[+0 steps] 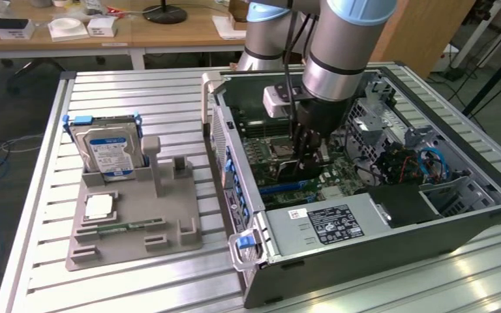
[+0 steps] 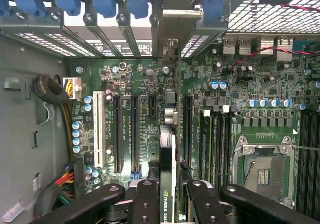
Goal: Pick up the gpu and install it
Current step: 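Insert the gpu into the slot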
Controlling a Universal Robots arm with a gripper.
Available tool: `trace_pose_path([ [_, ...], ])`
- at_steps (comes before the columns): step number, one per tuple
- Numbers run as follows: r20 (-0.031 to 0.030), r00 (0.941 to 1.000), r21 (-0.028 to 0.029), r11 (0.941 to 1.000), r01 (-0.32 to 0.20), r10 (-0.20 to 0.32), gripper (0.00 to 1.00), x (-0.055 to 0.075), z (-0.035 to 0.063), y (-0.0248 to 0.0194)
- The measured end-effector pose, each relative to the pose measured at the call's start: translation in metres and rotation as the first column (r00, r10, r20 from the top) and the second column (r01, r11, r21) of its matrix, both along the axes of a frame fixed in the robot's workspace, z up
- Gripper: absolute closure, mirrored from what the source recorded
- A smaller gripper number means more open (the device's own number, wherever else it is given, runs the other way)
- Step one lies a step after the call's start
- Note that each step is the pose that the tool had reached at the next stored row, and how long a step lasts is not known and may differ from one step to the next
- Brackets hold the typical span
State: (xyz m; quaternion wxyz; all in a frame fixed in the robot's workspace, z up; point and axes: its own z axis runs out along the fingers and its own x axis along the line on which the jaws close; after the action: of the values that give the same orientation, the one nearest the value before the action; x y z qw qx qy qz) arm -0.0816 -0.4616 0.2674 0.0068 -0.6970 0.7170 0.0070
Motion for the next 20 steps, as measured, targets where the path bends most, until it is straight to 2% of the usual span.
trace_pose_path([
  [9,0.0,1.0,0.0,1.0,0.0,0.0,0.74,-0.0002,-0.0058,0.0],
  [20,0.0,1.0,0.0001,1.0,0.006,-0.006,0.74,-0.0007,-0.0066,0.0005],
])
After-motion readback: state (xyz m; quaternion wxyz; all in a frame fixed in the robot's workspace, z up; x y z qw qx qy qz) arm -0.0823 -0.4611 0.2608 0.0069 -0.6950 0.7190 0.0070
